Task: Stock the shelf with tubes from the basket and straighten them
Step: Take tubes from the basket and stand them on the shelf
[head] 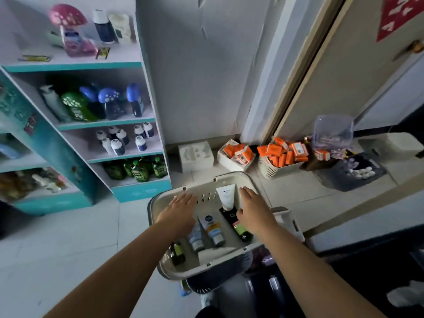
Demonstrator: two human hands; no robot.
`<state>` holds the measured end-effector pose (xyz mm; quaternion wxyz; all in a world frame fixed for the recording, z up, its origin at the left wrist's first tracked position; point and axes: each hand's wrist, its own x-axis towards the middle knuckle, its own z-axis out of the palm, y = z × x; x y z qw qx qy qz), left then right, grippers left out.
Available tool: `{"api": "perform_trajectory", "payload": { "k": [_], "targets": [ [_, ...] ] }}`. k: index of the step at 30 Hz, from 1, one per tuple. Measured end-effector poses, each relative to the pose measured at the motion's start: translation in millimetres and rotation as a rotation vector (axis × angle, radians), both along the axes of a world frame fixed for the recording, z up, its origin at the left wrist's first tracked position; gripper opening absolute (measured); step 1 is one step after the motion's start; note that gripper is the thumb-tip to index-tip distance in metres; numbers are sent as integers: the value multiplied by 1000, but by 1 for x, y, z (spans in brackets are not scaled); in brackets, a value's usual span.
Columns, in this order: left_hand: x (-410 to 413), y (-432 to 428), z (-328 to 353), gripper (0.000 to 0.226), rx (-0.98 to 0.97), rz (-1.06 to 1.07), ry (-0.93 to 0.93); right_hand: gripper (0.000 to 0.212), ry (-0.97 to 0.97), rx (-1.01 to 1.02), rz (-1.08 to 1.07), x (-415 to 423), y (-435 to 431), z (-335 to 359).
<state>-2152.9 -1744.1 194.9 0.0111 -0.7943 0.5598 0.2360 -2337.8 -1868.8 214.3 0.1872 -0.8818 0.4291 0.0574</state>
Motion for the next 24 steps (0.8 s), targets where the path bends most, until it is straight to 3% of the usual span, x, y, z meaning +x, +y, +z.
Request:
{"api": "perform_trajectory", "payload": {
  "k": [4,9,15,19,24],
  "targets": [
    [-1,-3,-30,65,68,77,72,70,54,148,-38,3,-22,-37],
    [-13,-12,-61,54,219,251,214,73,31,258,-235,21,-47,-72],
    [-43,-25,-96,30,396,93,374,83,-31,309,-359,45,-63,-109],
    [-61,-28,-119,39,374,30,436,85,-137,383,-523,56,-65,-129],
    [-86,-41,-138,38,479,-146,229,92,-221,498,-663,74,-64,-150]
  ]
}}
